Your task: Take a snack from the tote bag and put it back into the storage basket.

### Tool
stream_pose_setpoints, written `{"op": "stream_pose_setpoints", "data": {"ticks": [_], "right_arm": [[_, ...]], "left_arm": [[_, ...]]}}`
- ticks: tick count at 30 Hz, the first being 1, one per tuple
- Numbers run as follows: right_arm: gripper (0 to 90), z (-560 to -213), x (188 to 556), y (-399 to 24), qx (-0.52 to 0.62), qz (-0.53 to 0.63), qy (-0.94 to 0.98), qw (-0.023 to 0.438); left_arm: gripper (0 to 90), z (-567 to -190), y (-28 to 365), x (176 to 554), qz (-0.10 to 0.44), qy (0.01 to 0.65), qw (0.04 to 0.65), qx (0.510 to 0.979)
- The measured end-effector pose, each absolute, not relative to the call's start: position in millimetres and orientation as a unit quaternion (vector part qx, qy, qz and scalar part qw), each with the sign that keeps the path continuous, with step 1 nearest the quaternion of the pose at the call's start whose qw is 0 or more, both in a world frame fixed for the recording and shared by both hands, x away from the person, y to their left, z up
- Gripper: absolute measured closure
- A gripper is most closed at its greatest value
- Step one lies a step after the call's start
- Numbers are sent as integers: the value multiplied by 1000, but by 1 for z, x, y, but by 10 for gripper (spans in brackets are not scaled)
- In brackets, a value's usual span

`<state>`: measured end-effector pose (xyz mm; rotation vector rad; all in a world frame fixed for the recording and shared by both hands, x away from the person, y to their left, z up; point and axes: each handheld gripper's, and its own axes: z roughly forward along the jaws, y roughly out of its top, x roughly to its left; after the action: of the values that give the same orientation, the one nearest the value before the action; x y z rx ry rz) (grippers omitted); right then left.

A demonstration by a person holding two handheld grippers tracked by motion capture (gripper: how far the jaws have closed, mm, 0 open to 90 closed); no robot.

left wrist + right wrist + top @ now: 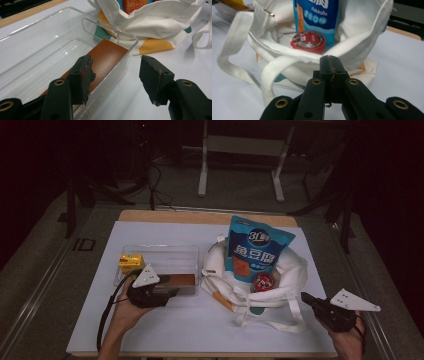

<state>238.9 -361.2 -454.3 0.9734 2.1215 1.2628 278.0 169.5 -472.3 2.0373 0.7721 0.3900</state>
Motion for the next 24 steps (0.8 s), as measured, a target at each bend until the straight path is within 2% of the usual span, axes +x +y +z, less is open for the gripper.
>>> {"op": "stream_pose_setpoints", "data": {"ticks": [15,24], "right_arm": [[900,-450,253,-345,347,475,774,234],[885,-447,261,-338,349,472,774,236]], "left_arm": [[394,-477,170,275,150,309,444,827],[405,-476,169,271,156,301,440,832]]}}
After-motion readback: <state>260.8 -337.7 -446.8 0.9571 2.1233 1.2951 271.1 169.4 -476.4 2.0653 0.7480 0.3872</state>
